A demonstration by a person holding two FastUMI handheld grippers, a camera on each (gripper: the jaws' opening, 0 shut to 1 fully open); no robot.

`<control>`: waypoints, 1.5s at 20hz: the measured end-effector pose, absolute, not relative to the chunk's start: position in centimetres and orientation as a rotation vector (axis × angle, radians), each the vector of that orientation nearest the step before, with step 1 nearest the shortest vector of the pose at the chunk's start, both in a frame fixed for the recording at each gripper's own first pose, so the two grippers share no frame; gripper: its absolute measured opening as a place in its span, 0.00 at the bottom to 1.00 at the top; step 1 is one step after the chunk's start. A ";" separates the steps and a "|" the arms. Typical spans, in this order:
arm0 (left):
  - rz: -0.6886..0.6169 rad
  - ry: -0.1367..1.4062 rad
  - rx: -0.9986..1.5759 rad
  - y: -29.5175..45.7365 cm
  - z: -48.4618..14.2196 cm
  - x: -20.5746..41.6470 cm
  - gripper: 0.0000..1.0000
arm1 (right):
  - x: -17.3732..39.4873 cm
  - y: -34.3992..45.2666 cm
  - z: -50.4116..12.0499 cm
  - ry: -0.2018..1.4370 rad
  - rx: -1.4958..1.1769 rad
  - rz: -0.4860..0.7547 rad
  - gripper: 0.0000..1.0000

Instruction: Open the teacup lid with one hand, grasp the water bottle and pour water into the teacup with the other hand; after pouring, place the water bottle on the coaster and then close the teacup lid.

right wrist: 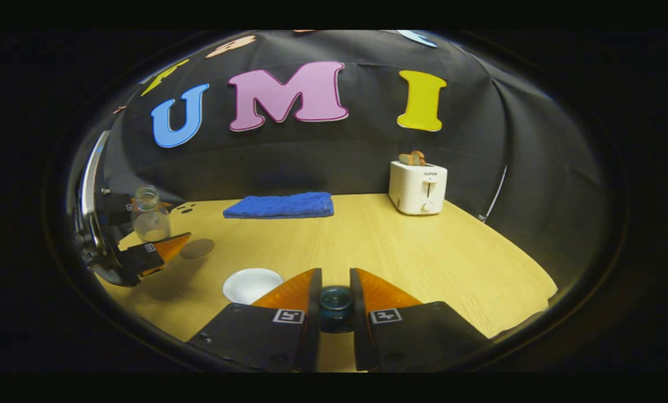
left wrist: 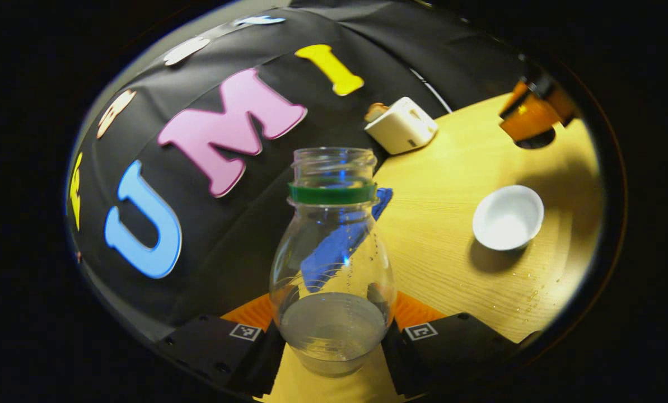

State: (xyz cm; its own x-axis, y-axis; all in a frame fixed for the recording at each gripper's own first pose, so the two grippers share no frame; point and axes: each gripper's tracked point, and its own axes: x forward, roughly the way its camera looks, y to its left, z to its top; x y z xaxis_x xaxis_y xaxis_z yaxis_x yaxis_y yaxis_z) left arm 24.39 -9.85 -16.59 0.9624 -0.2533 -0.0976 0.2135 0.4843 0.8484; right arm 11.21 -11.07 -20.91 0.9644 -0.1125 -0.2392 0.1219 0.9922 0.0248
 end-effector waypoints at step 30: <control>-0.451 -0.123 1.894 -14.3 -21.7 29.7 0.78 | 9.4 -14.4 -23.6 0.280 0.059 -0.058 0.28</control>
State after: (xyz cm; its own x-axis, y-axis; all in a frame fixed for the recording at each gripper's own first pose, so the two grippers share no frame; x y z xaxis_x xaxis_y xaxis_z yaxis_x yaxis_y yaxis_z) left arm 29.72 -14.32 -21.75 0.9212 -0.2989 -0.2491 0.1306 -0.3654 0.9216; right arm 9.37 -14.37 -23.60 0.9593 -0.0490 -0.2781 0.0655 0.9966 0.0504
